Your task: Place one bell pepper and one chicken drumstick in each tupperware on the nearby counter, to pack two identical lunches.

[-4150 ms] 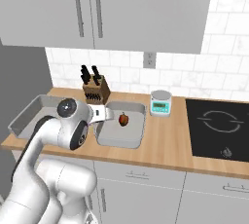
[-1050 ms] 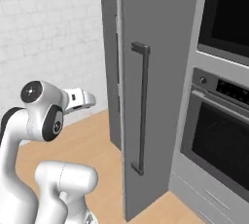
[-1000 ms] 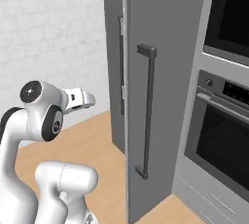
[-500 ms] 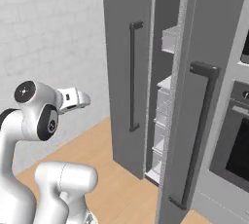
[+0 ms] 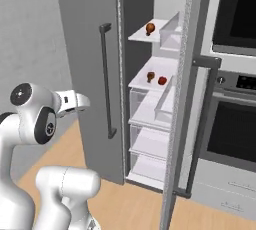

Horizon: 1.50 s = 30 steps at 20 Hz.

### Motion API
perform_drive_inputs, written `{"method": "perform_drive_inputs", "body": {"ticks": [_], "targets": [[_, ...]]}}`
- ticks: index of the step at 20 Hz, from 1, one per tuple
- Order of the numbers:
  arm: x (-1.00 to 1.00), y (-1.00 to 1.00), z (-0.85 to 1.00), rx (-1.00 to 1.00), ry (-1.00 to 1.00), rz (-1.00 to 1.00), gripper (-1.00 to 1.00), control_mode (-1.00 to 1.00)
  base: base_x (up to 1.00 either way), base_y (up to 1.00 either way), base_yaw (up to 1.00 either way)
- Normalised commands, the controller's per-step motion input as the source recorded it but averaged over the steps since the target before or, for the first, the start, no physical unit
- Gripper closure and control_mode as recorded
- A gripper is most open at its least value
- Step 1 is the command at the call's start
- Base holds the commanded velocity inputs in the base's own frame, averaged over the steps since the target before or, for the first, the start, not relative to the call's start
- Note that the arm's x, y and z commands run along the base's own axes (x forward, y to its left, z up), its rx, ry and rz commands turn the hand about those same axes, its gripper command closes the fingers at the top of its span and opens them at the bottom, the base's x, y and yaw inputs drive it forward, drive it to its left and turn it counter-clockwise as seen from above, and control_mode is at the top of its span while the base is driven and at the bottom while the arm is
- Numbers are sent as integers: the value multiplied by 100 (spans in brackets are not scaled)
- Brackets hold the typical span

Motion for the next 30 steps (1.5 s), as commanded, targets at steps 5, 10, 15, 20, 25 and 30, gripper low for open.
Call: {"method": "perform_drive_inputs", "body": {"ticks": [5, 10, 15, 20, 25, 30], "targets": [[0, 0, 0, 0, 0, 0, -100, 100, 54, 14, -43], [0, 0, 0, 0, 0, 0, -100, 100, 58, 23, -27], [0, 0, 0, 0, 0, 0, -100, 100, 53, 18, -14], [0, 0, 0, 0, 0, 0, -100, 100, 55, 19, -10], [0, 0, 0, 0, 0, 0, -100, 100, 54, 17, -10], [8, 4, -16, 0, 0, -2, -100, -100, 25, 14, -5]]}}
